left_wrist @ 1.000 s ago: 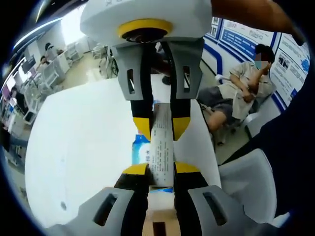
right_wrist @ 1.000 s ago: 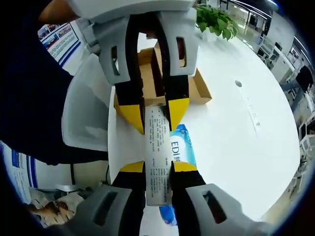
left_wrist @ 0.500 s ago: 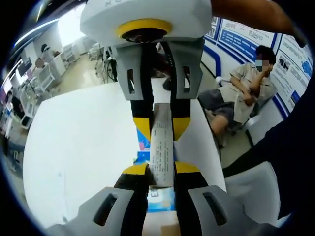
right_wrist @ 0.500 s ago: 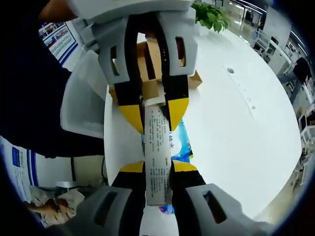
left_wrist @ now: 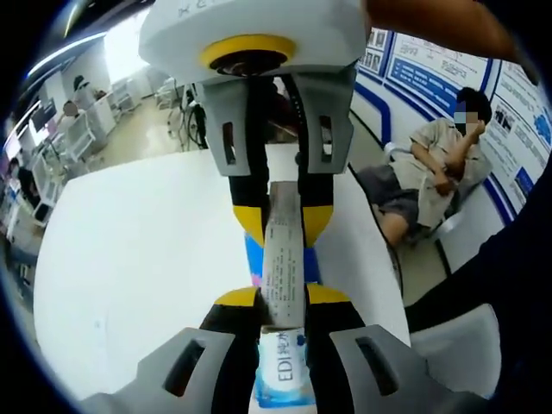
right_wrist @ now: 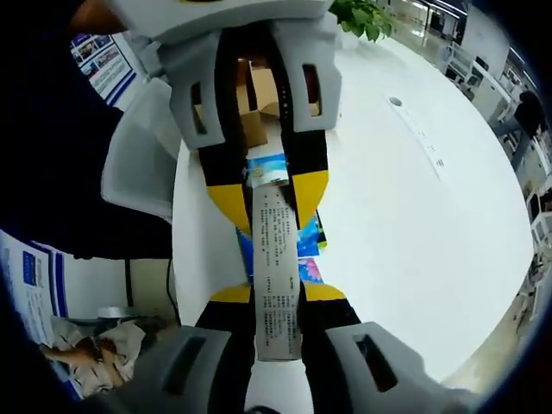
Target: Operate the shoe box by opening the lid, removing the specified soft item, and placing it in the target area until the item is outside and the box remains undamaged.
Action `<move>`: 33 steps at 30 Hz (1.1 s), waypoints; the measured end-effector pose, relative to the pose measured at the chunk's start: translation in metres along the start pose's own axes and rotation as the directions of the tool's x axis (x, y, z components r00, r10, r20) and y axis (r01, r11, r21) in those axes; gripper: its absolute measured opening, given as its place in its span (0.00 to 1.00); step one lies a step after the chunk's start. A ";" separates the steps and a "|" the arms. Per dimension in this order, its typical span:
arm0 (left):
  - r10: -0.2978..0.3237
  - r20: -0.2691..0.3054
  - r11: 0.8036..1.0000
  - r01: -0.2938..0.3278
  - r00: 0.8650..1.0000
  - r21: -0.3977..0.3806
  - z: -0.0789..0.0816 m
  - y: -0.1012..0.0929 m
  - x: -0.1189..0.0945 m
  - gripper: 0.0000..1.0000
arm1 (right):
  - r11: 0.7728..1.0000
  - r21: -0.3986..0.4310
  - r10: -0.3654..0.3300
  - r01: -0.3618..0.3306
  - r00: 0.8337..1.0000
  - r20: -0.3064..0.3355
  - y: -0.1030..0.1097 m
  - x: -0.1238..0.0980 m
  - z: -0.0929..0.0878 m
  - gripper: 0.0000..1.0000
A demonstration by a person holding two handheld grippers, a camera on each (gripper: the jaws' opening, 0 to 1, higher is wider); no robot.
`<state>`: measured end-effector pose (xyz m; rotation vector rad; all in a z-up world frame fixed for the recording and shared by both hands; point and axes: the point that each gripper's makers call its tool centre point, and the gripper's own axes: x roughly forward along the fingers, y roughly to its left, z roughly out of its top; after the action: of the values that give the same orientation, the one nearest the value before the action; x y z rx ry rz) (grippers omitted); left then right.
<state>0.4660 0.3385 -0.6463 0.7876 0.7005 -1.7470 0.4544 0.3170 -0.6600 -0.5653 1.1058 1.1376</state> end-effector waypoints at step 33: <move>0.033 0.026 0.997 -0.032 0.999 -0.064 0.001 0.062 0.045 0.16 | 0.998 -0.059 0.015 -0.017 0.999 -0.034 -0.068 0.018 -0.032 0.16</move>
<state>0.5140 0.2943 -0.6864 0.7264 0.7179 -1.6948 0.5037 0.2734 -0.7001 -0.6250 1.1102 1.1815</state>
